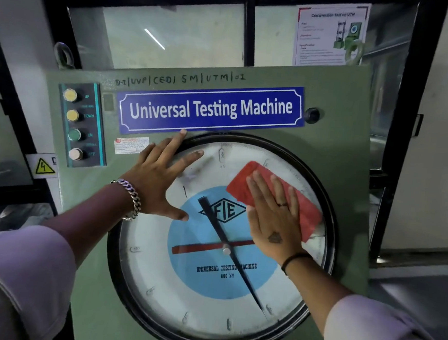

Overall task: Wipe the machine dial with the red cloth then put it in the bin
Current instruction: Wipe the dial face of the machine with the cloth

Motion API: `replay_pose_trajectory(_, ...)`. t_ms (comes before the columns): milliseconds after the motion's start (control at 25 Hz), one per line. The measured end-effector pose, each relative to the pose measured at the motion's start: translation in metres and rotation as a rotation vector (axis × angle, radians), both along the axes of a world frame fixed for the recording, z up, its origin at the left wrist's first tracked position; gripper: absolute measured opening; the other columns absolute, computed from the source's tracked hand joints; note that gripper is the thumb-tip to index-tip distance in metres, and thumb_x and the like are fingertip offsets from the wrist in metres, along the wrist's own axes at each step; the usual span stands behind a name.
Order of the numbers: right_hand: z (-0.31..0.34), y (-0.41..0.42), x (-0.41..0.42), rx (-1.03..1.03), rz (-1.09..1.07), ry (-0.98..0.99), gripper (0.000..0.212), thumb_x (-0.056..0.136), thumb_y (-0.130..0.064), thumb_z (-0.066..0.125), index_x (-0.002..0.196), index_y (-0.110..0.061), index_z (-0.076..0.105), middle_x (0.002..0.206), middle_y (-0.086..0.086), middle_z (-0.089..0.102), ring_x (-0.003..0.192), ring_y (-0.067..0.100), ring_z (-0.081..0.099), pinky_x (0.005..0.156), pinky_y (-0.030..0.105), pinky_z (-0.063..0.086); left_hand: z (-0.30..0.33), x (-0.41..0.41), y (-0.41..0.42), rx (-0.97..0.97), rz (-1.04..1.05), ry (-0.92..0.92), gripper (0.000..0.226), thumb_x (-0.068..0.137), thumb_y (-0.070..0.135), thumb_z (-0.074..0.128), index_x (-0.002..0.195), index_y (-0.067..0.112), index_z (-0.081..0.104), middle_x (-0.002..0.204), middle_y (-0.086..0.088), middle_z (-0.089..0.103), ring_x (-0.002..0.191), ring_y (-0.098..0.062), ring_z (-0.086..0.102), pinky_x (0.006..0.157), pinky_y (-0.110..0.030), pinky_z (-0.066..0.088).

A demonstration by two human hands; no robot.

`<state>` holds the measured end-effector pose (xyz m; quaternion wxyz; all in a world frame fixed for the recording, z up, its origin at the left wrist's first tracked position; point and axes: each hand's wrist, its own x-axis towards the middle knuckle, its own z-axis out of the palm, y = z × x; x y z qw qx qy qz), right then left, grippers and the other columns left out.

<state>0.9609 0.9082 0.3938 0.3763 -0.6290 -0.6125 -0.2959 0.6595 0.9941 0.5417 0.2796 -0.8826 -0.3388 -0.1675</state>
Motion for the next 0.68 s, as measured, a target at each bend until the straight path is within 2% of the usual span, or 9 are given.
replay_pose_trajectory(40,-0.002,0.001,-0.008,-0.006,0.000,0.026,0.075,0.109,-0.037,0.045,0.180,-0.035,0.022,0.186,-0.021,0.005,0.174,0.018,0.004,0.139,0.058,0.004,0.000,0.000,0.000,-0.004,0.000,-0.004,0.154,0.047,0.102,0.071,0.173,0.047,0.001,0.182,-0.007,-0.021,0.166,-0.047,0.010,0.127,-0.069,0.018)
replay_pose_trajectory(200,-0.022,-0.007,0.009,-0.007,0.071,-0.180,0.079,0.105,-0.032,0.052,0.179,-0.034,0.026,0.186,-0.020,0.011,0.174,0.022,0.010,0.138,0.062,0.010,0.001,-0.001,-0.003,-0.017,0.014,0.001,0.155,0.048,0.100,0.074,0.174,0.045,0.003,0.182,-0.008,-0.020,0.166,-0.046,0.009,0.127,-0.069,0.020)
replay_pose_trajectory(280,0.003,0.001,0.016,0.006,0.025,-0.100,0.079,0.106,-0.035,0.048,0.180,-0.036,0.021,0.185,-0.024,0.003,0.174,0.023,0.012,0.139,0.060,0.006,0.002,0.001,-0.004,-0.011,0.012,0.003,0.154,0.049,0.100,0.074,0.174,0.043,0.005,0.183,-0.010,-0.018,0.166,-0.047,0.010,0.127,-0.070,0.021)
replay_pose_trajectory(360,0.003,0.005,0.002,-0.003,-0.005,0.002,0.078,0.107,-0.037,0.047,0.180,-0.036,0.019,0.187,-0.021,0.004,0.175,0.025,0.012,0.139,0.059,0.003,0.002,0.002,-0.006,-0.021,0.015,0.004,0.153,0.050,0.100,0.074,0.175,0.042,0.006,0.183,-0.011,-0.018,0.166,-0.048,0.010,0.127,-0.070,0.021)
replay_pose_trajectory(480,-0.042,-0.009,-0.016,-0.010,0.060,-0.136,0.080,0.105,-0.035,0.052,0.180,-0.035,0.022,0.187,-0.019,0.013,0.175,0.023,0.007,0.139,0.060,0.004,0.000,-0.002,-0.006,-0.048,0.014,-0.008,0.153,0.051,0.098,0.076,0.175,0.042,0.006,0.182,-0.009,-0.021,0.166,-0.049,0.009,0.126,-0.070,0.023)
replay_pose_trajectory(560,-0.021,-0.004,-0.012,-0.005,0.092,-0.184,0.079,0.105,-0.036,0.050,0.179,-0.037,0.022,0.187,-0.021,0.011,0.174,0.023,0.010,0.139,0.059,0.004,-0.005,-0.010,-0.006,-0.059,0.001,-0.030,0.153,0.052,0.097,0.077,0.175,0.041,0.005,0.182,-0.008,-0.021,0.165,-0.048,0.011,0.126,-0.070,0.026)
replay_pose_trajectory(680,0.057,0.027,-0.041,0.032,0.056,-0.133,0.077,0.106,-0.039,0.049,0.179,-0.034,0.024,0.187,-0.017,0.014,0.174,0.028,0.018,0.138,0.059,0.003,-0.018,-0.025,-0.004,-0.036,-0.044,-0.084,0.155,0.054,0.098,0.075,0.175,0.040,-0.002,0.183,-0.011,-0.015,0.166,-0.046,0.015,0.128,-0.070,0.027)
